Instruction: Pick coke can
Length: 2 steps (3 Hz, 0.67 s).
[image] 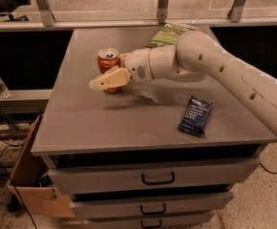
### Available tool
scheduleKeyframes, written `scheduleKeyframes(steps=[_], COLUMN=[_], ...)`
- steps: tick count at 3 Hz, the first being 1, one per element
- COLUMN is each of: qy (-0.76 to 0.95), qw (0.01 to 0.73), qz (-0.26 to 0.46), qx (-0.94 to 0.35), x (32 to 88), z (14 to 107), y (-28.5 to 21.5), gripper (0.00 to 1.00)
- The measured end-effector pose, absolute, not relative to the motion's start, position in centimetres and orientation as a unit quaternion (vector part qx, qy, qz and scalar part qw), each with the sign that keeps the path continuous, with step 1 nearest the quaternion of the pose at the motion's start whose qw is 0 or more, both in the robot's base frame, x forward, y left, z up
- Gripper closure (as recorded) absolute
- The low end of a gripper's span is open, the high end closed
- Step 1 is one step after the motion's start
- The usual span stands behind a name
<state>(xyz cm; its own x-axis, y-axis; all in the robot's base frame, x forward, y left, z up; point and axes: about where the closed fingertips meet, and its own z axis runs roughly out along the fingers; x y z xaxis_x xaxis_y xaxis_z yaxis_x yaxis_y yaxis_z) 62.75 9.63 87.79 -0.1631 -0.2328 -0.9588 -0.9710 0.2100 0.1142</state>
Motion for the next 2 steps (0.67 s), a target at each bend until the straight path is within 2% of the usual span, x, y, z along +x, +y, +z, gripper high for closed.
scheduleKeyframes(steps=[2], qy=[0.621], qw=[0.471], qz=[0.427], qx=[-0.459], x=[63.9], z=[89.7], y=[7.0], gripper=[0.64])
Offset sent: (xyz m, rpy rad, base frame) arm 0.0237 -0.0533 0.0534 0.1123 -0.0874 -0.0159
